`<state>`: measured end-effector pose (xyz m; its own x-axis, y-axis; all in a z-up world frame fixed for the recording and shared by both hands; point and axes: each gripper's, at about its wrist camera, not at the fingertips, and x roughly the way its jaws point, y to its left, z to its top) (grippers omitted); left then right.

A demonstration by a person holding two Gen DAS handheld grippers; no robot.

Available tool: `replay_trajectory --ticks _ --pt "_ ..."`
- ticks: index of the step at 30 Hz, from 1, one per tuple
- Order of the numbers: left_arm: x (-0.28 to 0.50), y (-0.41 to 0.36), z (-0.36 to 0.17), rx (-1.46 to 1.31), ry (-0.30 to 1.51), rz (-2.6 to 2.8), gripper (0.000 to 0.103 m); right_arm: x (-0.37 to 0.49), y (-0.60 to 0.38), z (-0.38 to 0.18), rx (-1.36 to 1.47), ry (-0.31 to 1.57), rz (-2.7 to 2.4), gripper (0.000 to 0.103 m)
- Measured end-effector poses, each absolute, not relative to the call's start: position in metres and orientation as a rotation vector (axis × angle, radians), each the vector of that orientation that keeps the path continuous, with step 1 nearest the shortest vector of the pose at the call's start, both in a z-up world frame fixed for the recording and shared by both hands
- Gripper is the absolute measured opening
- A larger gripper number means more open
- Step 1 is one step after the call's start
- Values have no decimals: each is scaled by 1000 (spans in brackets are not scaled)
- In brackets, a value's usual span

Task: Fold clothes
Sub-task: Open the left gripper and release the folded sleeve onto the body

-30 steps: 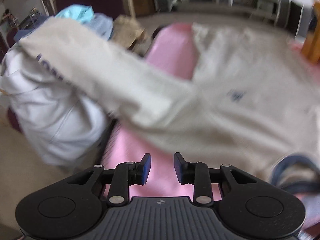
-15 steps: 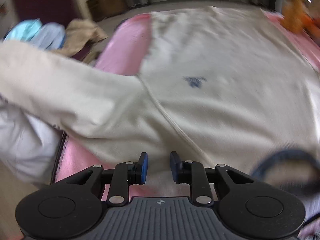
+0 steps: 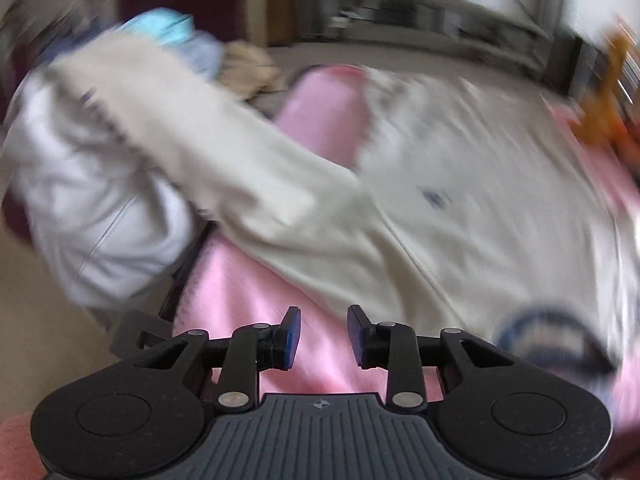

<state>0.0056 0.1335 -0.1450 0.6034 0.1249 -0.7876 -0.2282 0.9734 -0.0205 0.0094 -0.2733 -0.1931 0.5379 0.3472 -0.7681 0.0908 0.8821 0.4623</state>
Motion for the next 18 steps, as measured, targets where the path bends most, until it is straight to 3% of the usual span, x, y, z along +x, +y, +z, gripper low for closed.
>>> replay_trajectory --ticks 5,13,15,18 --pt "44 130 -170 -271 1021 178 18 30 -259 -209 547 1044 205 18" --pt "20 26 -186 128 1043 -124 19 31 -204 -221 327 1142 303 19" --pt "8 20 -183 181 1030 -163 15 25 -204 -219 295 1155 303 19" --pt "-4 26 -174 162 999 -176 17 14 -225 -213 357 1164 264 20"
